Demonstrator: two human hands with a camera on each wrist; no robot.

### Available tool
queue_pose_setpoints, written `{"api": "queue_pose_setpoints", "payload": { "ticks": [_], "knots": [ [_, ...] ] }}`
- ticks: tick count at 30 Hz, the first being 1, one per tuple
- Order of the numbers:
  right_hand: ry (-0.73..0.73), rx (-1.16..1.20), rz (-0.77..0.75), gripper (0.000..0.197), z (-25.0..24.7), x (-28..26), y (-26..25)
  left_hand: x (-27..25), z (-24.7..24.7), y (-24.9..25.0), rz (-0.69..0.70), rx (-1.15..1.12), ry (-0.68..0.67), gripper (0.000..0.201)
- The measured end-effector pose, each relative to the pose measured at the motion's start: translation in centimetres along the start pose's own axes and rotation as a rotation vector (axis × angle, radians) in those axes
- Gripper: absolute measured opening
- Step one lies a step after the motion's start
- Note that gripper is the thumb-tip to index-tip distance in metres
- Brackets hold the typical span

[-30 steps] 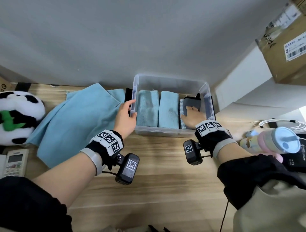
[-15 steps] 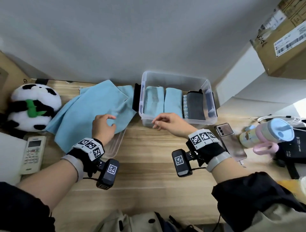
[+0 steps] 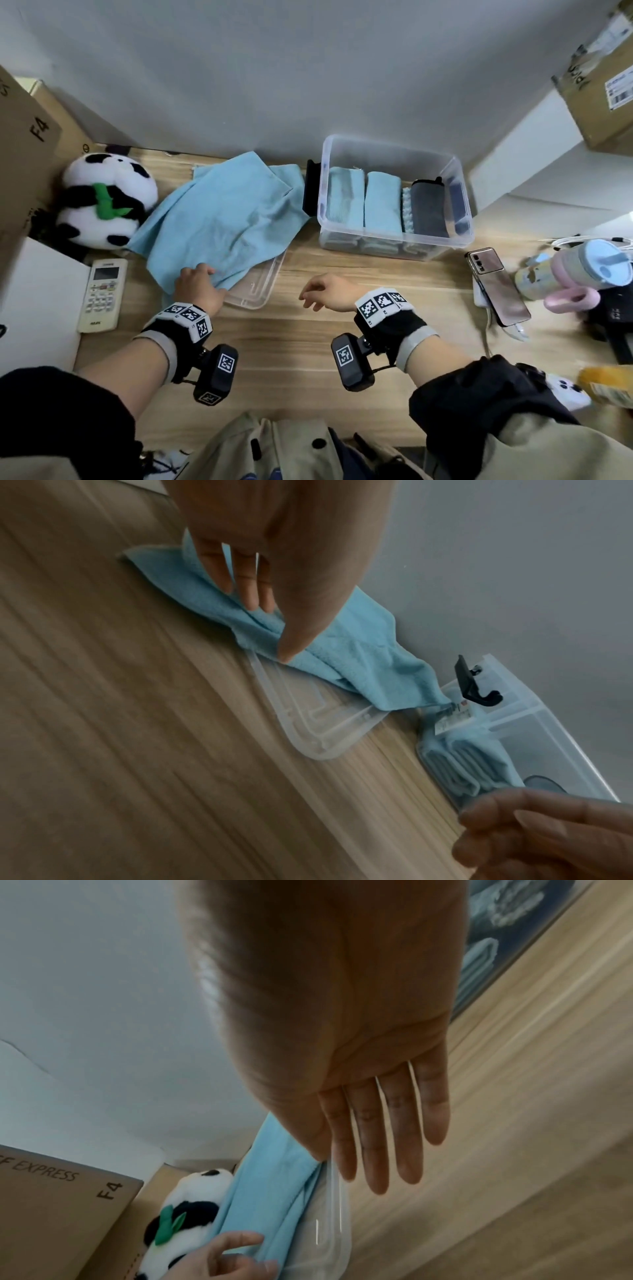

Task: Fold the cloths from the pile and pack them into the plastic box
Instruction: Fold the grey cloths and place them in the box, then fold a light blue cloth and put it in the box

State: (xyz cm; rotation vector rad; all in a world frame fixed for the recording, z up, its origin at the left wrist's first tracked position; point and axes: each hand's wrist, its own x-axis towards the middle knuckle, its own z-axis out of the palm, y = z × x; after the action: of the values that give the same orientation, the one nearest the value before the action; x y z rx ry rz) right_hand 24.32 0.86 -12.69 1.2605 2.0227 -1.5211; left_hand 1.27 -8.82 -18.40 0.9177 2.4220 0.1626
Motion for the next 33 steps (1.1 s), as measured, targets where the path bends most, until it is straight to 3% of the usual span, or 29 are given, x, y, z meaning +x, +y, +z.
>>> {"api": "queue_pose_setpoints", "payload": {
  "ticks": [4,7,10,14,18,22,24,28,31,33],
  "knots": [
    [0.009,0.018,0.035,0.024,1.0,0.4,0.1,0.6,-0.3,-0.7,-0.03,-0.072,0.013,0.04],
    [0.014,0.026,0.049,0.024,1.4,0.5,0.1,1.0,-0.7,-1.2,-0.005,-0.105,-0.01,0.018],
    [0.024,0.032,0.054,0.024,1.6,0.6,0.0,1.4,-0.5,-1.6,0.02,-0.135,-0.029,0.025],
    [0.037,0.029,0.045,0.022,1.7,0.5,-0.2,0.4,-1.5,0.0,0.084,-0.331,0.057,0.016],
    [0.147,0.051,-0.025,0.022,1.4,0.3,-1.0,-1.0,-4.2,2.8,0.287,-0.575,0.098,0.015],
    [0.413,0.039,-0.129,0.026,1.1,0.6,-2.4,-2.4,-7.0,5.4,0.495,-0.685,0.13,0.025],
    [0.439,0.207,-0.158,0.035,1.0,0.2,-3.7,-3.5,-7.8,6.7,0.552,-0.752,0.059,0.024],
    [0.204,0.929,-0.14,0.043,0.6,-0.8,-6.3,-5.2,-7.8,8.1,0.637,-0.738,-0.125,0.019],
    [0.307,0.841,-0.162,0.022,0.4,-0.7,-6.6,-5.9,-7.2,8.0,0.653,-0.681,-0.101,0.003],
    [0.391,0.748,-0.171,0.022,0.3,-1.0,-6.2,-5.9,-6.6,7.8,0.585,-0.712,-0.067,0.012]
  ]
}}
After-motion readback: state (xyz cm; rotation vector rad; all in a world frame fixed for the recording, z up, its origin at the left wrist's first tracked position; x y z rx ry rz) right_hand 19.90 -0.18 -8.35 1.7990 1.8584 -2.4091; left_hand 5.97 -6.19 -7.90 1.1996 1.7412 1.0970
